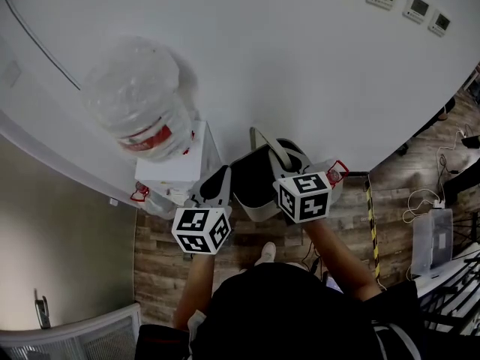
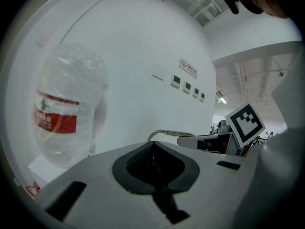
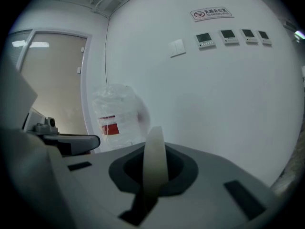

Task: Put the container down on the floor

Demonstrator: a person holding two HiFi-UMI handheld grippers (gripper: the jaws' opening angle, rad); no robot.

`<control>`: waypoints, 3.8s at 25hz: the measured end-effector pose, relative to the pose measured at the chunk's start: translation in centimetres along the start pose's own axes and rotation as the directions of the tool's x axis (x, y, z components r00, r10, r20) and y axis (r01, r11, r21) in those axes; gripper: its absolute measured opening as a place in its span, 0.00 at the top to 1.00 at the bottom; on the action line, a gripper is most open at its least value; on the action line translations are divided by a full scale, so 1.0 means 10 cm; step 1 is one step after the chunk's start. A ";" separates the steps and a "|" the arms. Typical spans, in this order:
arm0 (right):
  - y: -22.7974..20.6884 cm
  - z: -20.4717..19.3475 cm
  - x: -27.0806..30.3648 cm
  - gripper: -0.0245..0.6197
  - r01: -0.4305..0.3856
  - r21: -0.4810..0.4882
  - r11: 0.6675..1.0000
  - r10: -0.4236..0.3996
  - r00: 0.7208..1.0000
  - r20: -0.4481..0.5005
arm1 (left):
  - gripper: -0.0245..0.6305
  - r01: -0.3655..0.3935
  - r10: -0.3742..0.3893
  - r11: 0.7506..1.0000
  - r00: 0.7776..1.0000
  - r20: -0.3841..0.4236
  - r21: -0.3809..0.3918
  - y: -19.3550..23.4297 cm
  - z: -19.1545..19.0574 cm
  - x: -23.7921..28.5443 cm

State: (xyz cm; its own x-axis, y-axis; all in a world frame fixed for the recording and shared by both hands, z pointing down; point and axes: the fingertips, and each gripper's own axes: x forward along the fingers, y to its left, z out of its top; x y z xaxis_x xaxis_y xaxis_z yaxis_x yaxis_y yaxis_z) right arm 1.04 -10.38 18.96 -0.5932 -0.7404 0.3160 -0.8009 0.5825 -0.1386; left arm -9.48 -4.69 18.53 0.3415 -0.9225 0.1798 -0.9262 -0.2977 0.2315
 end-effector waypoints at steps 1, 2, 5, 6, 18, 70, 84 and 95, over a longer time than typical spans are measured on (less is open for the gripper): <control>-0.02 -0.01 0.03 0.91 -0.004 0.002 1.000 0.004 1.000 -0.005 | 0.94 -0.001 0.001 1.000 1.000 -0.004 0.000 -0.01 -0.01 0.05; -0.05 -0.03 0.07 0.91 -0.009 0.003 1.000 0.009 1.000 -0.010 | 0.94 -0.003 0.003 1.000 1.000 -0.008 0.001 -0.01 -0.02 0.09; -0.11 -0.11 0.16 0.91 -0.022 0.009 1.000 0.022 0.999 -0.027 | 0.94 -0.023 0.023 1.000 1.000 -0.018 -0.007 0.03 -0.09 0.16; -0.14 -0.14 0.19 0.91 -0.026 0.012 1.000 0.026 0.999 -0.032 | 0.94 -0.033 0.033 0.999 0.999 -0.023 -0.013 0.06 -0.13 0.18; -0.34 -0.44 0.61 0.91 0.002 0.047 0.999 0.003 0.993 -0.118 | 0.94 -0.032 0.026 0.998 0.992 -0.125 -0.048 0.30 -0.47 0.55; -0.86 -3.03 1.87 0.91 0.280 0.179 0.943 -0.159 0.853 -0.496 | 0.94 0.028 -0.138 0.973 0.868 -0.478 -0.228 1.26 -2.96 1.64; -0.97 -3.74 2.00 0.91 0.310 0.180 0.934 -0.159 0.809 -0.566 | 0.94 0.057 -0.139 0.984 0.845 -0.517 -0.171 1.36 -3.51 1.90; -0.94 -4.25 2.03 0.91 0.319 0.205 0.925 -0.133 0.779 -0.613 | 0.94 0.080 -0.133 0.990 0.816 -0.562 -0.119 1.37 -4.02 1.91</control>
State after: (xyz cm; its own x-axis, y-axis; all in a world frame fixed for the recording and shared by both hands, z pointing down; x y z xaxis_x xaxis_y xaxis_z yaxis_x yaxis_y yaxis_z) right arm 0.01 -16.65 66.62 -0.3061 -0.4487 0.8397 -0.9470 0.2339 -0.2202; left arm -9.19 -16.45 63.58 0.4923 -0.5752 0.6533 -0.8703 -0.3388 0.3575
